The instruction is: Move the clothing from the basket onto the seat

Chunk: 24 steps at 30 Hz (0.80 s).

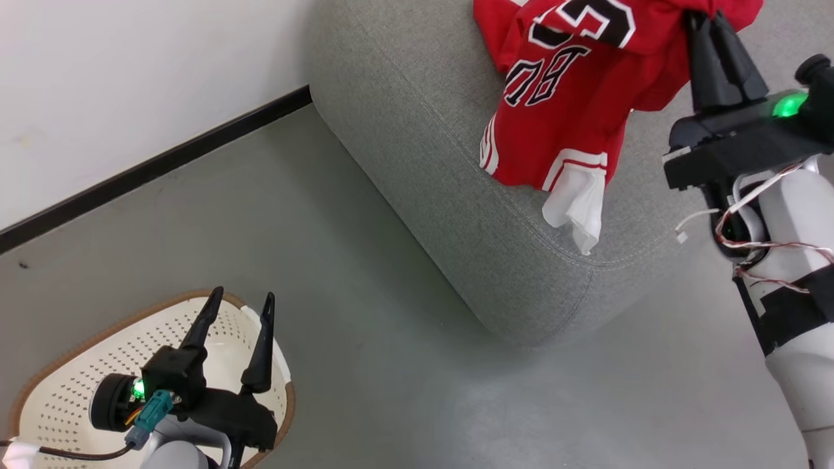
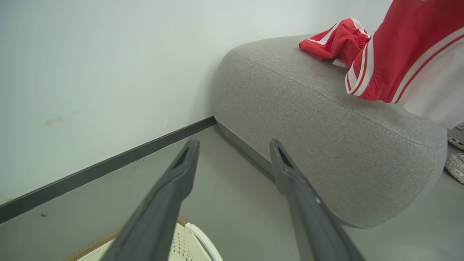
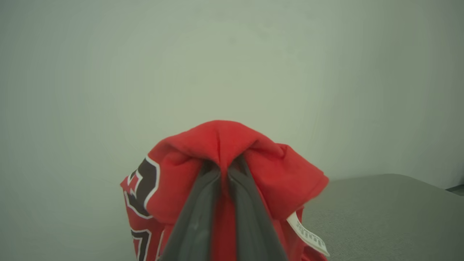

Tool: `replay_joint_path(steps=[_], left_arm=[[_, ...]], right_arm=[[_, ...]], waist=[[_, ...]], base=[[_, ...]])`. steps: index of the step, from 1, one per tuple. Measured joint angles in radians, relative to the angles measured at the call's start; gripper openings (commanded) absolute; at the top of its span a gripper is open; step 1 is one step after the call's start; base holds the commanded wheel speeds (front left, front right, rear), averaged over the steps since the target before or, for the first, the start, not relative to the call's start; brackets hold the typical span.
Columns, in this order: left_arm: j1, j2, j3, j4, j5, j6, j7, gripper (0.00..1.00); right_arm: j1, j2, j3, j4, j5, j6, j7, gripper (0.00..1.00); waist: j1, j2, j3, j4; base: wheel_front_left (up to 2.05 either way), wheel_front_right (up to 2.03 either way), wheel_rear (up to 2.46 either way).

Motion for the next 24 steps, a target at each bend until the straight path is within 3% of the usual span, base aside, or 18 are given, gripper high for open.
replay_joint_path(steps=[18, 24], left_arm=[[0.001, 0.061, -0.004, -0.071, 0.009, 0.0, 0.0, 1.0], [-0.001, 0.079, -0.011, -0.083, 0.01, 0.0, 0.0, 1.0]], right_arm=[[-0.222, -0.059, -0.121, 0.129, 0.006, 0.009, 0.0, 0.0], [-0.254, -0.091, -0.179, 0.167, -0.002, -0.004, 0.0, 0.0]], waist=[[0.0001, 0.0, 0.16, 0.008], [0.0001, 0.0001, 0.218, 0.028]], base=[[0.0, 0.0, 0.0], [0.0, 0.0, 0.0]])
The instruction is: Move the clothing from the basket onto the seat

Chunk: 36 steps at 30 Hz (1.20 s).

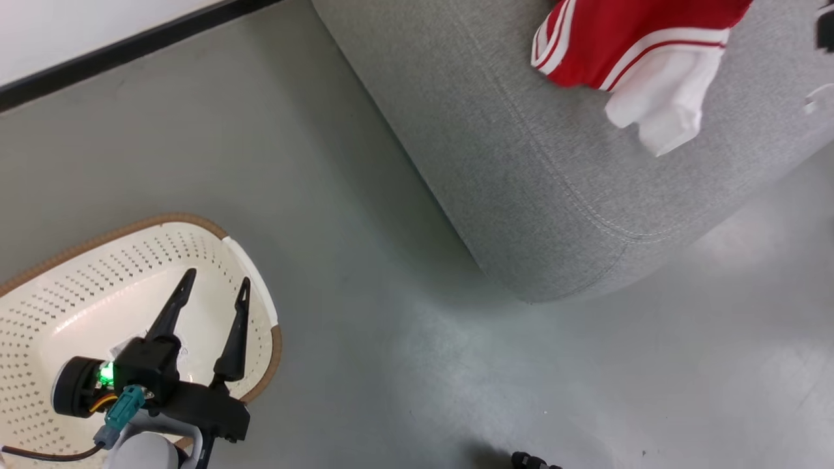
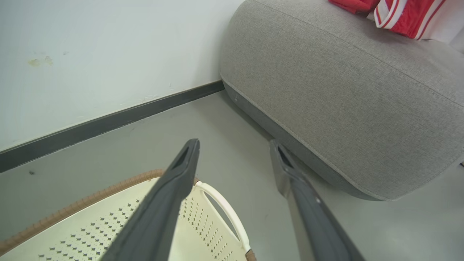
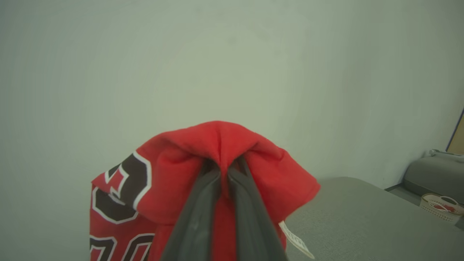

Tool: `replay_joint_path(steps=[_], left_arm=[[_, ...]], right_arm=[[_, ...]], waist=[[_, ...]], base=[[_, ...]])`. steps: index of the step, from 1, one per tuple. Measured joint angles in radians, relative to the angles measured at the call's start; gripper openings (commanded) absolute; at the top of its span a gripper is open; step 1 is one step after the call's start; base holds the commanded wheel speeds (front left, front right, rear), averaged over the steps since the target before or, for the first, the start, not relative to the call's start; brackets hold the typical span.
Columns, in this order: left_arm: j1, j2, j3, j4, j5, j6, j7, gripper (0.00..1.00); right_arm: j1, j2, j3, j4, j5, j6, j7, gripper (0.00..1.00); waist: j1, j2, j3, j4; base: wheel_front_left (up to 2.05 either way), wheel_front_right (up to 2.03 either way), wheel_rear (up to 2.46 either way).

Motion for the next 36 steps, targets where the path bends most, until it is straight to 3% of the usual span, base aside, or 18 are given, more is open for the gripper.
replay_joint_path(steps=[9, 25, 28, 36], left_arm=[[-0.013, 0.017, -0.011, -0.011, 0.004, 0.0, 0.0, 1.0], [-0.028, 0.064, -0.052, -0.02, 0.01, 0.0, 0.0, 1.0], [-0.028, 0.073, -0.051, -0.023, 0.011, 0.0, 0.0, 1.0], [-0.03, 0.096, -0.051, -0.026, 0.011, 0.0, 0.0, 1.0]], right_arm=[[-0.077, -0.067, -0.084, 0.061, -0.002, -0.025, 0.0, 0.0], [-0.118, -0.144, -0.229, 0.214, 0.009, -0.111, 0.0, 0.0], [-0.117, -0.132, -0.235, 0.268, 0.019, -0.112, 0.0, 0.0], [-0.118, -0.016, -0.22, 0.321, 0.031, -0.119, 0.0, 0.0]], waist=[[-0.0001, -0.0001, 0.066, 0.022], [-0.0002, -0.0001, 0.154, 0.056], [-0.0001, -0.0001, 0.176, 0.065], [-0.0002, -0.0001, 0.208, 0.079]], base=[[0.0, 0.0, 0.0], [0.0, 0.0, 0.0], [0.0, 0.0, 0.0], [0.0, 0.0, 0.0]])
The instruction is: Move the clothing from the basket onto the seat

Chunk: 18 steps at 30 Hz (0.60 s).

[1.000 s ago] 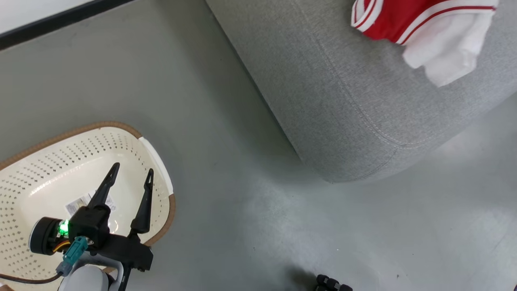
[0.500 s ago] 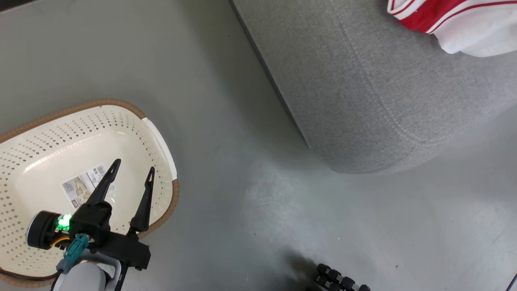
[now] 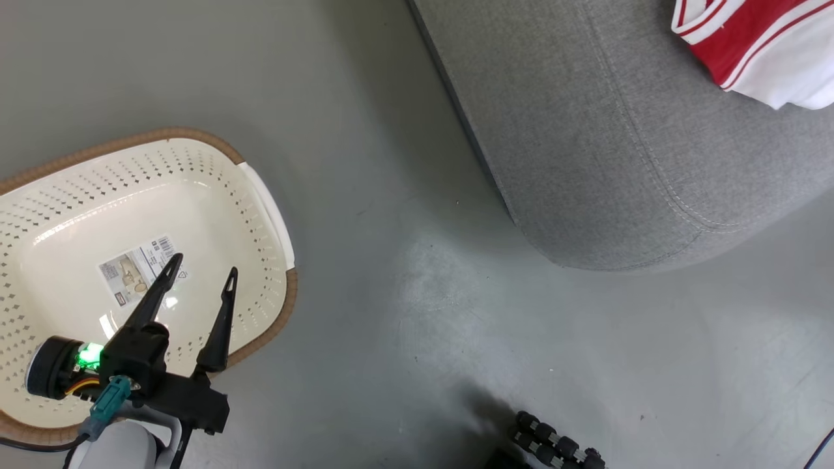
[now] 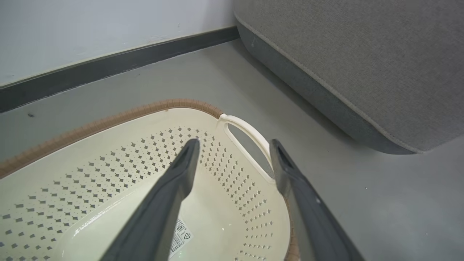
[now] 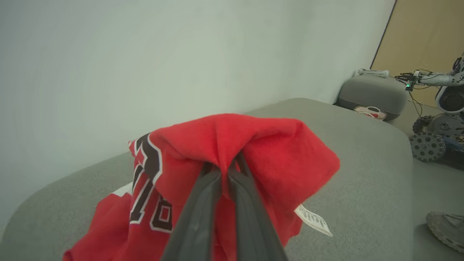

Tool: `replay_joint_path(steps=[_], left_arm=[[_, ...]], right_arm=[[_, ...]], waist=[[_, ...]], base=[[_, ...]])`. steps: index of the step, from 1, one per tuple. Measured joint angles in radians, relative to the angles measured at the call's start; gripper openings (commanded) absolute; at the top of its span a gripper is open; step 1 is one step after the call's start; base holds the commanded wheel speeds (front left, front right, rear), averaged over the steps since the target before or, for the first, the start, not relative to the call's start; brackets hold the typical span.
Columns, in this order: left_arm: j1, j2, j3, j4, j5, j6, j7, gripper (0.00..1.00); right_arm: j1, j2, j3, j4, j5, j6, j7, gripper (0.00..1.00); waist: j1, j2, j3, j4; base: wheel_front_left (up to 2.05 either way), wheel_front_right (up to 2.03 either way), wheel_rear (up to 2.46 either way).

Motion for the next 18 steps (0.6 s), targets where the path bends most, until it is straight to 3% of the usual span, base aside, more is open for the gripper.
replay_joint_path(steps=[7, 13, 18], left_arm=[[-0.016, 0.002, -0.012, -0.007, 0.0, 0.0, 0.0, 1.0], [-0.037, -0.002, -0.027, -0.011, 0.0, 0.0, 0.0, 1.0], [-0.037, -0.002, -0.021, -0.013, -0.002, 0.0, 0.0, 1.0]], right_arm=[[-0.013, 0.023, -0.021, 0.053, 0.038, 0.0, 0.0, 0.0], [-0.055, -0.048, -0.086, 0.16, 0.075, -0.019, 0.0, 0.0], [-0.058, -0.015, -0.077, 0.172, 0.075, -0.019, 0.0, 0.0]], waist=[[0.0, 0.0, 0.019, 0.006], [0.0, 0.0, 0.04, 0.021], [0.0001, 0.0001, 0.06, 0.033]], base=[[0.0, 0.0, 0.0], [0.0, 0.0, 0.0], [0.0, 0.0, 0.0]])
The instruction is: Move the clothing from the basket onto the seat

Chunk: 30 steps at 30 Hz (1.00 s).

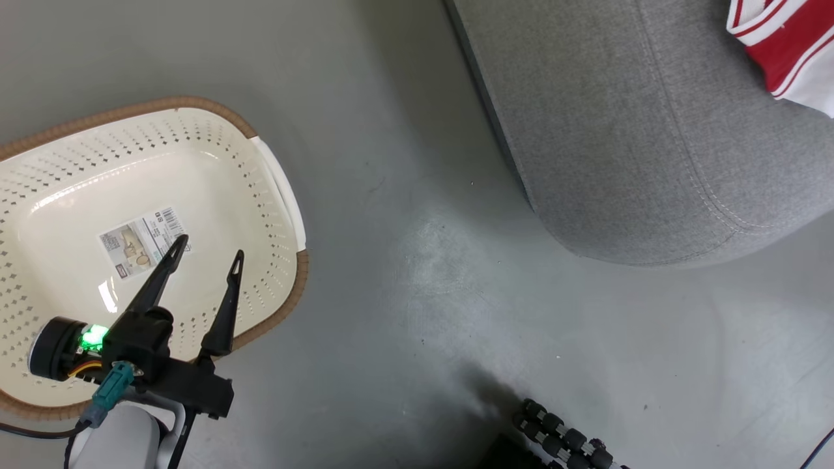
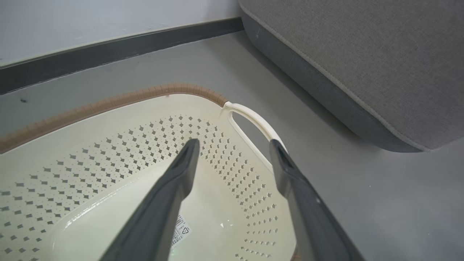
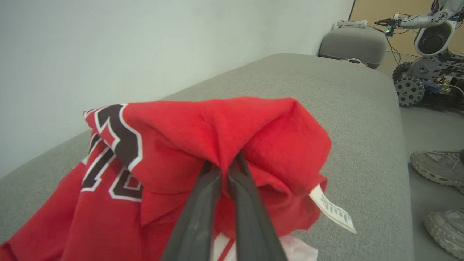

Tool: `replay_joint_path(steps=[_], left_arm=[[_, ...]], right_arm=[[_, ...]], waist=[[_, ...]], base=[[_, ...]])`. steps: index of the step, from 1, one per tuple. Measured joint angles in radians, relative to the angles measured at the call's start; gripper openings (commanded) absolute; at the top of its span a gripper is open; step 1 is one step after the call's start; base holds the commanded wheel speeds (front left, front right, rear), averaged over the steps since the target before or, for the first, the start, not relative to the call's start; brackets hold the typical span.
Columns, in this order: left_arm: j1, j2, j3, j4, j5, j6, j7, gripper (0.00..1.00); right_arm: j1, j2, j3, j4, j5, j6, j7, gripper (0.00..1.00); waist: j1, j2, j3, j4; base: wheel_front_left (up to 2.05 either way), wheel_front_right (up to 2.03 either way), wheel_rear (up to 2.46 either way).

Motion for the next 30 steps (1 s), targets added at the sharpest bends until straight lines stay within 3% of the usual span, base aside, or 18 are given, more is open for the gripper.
replay_joint_path(steps=[9, 12, 13, 14, 15, 16, 21, 30], left_arm=[[-0.017, -0.003, 0.001, 0.0, -0.001, 0.0, 0.0, 1.0], [-0.019, -0.018, -0.008, 0.005, -0.001, 0.0, 0.0, 1.0], [-0.02, -0.025, -0.009, 0.005, -0.001, 0.0, 0.0, 1.0], [-0.02, -0.029, -0.011, 0.006, -0.001, 0.0, 0.0, 1.0], [-0.02, -0.028, -0.009, 0.006, -0.002, -0.004, 0.0, 1.0], [-0.02, -0.025, -0.004, 0.005, -0.003, -0.007, 0.0, 1.0], [-0.02, -0.022, 0.004, 0.014, -0.007, -0.007, 0.0, 1.0], [-0.023, -0.058, -0.024, 0.038, -0.007, -0.007, 0.0, 1.0]], right_arm=[[-0.048, 0.035, 0.038, 0.005, -0.011, 0.054, 0.0, 0.0], [-0.046, 0.046, 0.04, 0.008, -0.016, 0.057, 0.0, 0.0], [-0.043, 0.044, 0.04, 0.009, -0.019, 0.06, 0.0, 0.19], [-0.04, 0.044, 0.04, 0.009, -0.021, 0.06, 0.0, 0.51], [-0.038, 0.046, 0.041, 0.008, -0.026, 0.06, 0.0, 0.96], [-0.037, 0.049, 0.041, 0.005, -0.029, 0.061, 0.0, 1.0], [-0.027, 0.083, 0.057, -0.021, -0.047, 0.062, 0.0, 1.0], [-0.018, 0.025, 0.06, -0.018, -0.075, 0.096, 0.0, 1.0]], waist=[[-0.0001, 0.0, 0.016, 0.014], [-0.0001, 0.0, 0.016, 0.02], [-0.0001, 0.0, 0.014, 0.023], [-0.0001, 0.0, 0.012, 0.025], [-0.0001, 0.0, 0.009, 0.028], [-0.0002, -0.0001, 0.007, 0.029], [-0.0002, 0.0, -0.002, 0.031], [-0.0002, -0.0001, -0.045, 0.035]], base=[[0.0, 0.0, 0.0], [0.0, 0.0, 0.0], [0.0, 0.0, 0.0], [0.0, 0.0, 0.0], [0.0, 0.0, 0.0], [0.0, 0.0, 0.0], [0.0, 0.0, 0.0], [0.0, 0.0, 0.0]])
